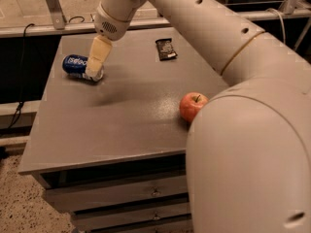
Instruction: Place pepsi can upright
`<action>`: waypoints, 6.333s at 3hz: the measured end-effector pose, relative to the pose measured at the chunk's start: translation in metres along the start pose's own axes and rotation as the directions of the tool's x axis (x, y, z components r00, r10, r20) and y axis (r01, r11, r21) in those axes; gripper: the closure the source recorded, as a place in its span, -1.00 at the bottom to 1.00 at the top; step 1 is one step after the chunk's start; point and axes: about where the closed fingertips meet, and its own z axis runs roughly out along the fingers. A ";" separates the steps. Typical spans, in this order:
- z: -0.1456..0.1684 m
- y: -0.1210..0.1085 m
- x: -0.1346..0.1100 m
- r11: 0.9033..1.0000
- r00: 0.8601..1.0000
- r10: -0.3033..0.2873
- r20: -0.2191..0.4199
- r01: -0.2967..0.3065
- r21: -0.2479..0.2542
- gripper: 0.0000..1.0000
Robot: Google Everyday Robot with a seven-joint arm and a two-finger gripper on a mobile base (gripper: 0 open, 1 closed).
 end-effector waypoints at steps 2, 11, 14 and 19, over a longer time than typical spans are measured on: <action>0.070 -0.024 -0.027 0.995 0.987 0.097 -0.125 -0.092 0.047 -1.00; -0.028 -0.016 -0.093 0.986 0.802 0.160 0.576 -0.107 -0.125 1.00; -0.064 0.007 -0.021 0.993 0.705 0.119 0.700 -0.096 -0.072 1.00; -0.166 -0.007 0.151 0.990 0.529 0.017 0.848 -0.127 0.060 1.00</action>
Offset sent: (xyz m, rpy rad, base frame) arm 0.0574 0.0811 -0.0590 -0.1790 0.0512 -0.1974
